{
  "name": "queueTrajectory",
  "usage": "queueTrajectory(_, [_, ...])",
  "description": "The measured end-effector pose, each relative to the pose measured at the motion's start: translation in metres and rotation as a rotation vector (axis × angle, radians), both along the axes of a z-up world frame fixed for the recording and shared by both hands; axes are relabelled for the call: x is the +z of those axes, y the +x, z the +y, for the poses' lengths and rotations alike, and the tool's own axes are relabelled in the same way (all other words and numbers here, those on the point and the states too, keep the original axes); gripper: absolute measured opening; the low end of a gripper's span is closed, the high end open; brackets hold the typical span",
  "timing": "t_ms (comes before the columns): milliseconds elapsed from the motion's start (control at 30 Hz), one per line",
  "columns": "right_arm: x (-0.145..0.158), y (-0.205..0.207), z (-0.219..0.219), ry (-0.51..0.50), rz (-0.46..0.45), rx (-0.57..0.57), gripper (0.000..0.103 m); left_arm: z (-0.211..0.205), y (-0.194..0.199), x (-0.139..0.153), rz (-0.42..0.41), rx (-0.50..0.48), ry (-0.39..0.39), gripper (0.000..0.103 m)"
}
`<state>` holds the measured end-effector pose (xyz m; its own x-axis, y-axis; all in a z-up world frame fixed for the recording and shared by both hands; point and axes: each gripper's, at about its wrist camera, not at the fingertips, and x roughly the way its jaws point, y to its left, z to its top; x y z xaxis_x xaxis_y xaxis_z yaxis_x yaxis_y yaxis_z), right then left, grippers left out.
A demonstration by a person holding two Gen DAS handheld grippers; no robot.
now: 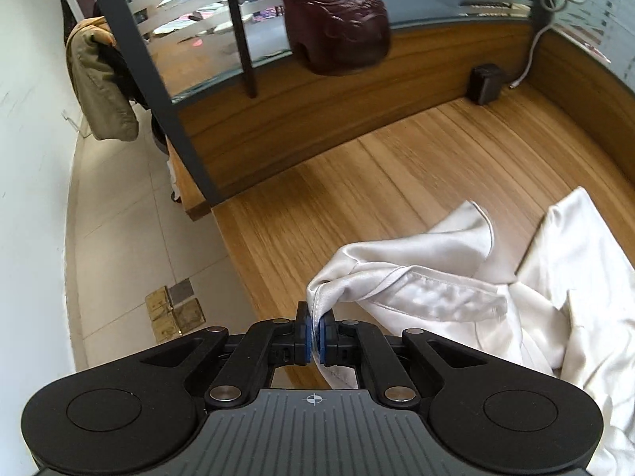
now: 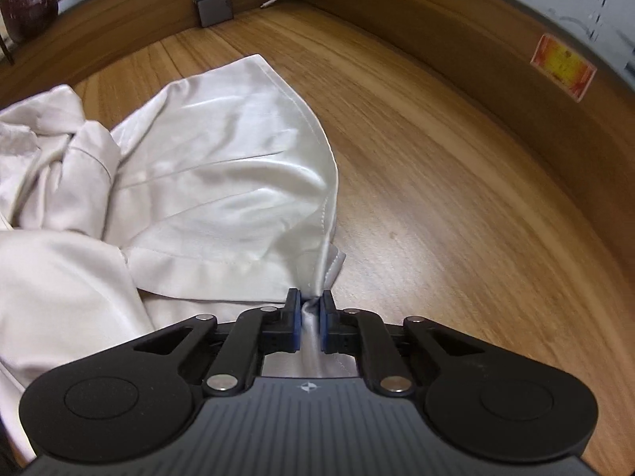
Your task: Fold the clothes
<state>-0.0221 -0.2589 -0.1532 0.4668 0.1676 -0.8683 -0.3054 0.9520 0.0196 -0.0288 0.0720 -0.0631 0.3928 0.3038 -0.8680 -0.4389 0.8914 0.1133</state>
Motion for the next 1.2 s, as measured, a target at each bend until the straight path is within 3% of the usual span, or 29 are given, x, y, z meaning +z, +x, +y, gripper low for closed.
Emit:
queueTrajectory(200, [0.008,-0.028,-0.032,-0.065,-0.017,-0.128,0.005,-0.015,0.012,-0.003,-0.011,-0.048,-0.012,0.006])
queueTrajectory(467, [0.015,-0.088,-0.118,-0.165,0.008,-0.376,0.004,-0.045,0.029,-0.009,-0.018,-0.141,-0.038,0.006])
queueTrajectory(667, [0.021,-0.138,-0.191,-0.277,0.029,-0.579,0.004,-0.109,0.050,-0.019,0.009,-0.306,-0.096,0.006])
queueTrajectory(967, [0.038,-0.216,-0.302,-0.405,0.065,-0.817,0.005,-0.242,0.069,-0.019,0.002,-0.597,-0.173,0.006])
queueTrajectory(1200, [0.036,-0.274,-0.354,-0.437,0.132,-0.989,0.006,-0.327,0.073,-0.024,0.006,-0.775,-0.206,0.006])
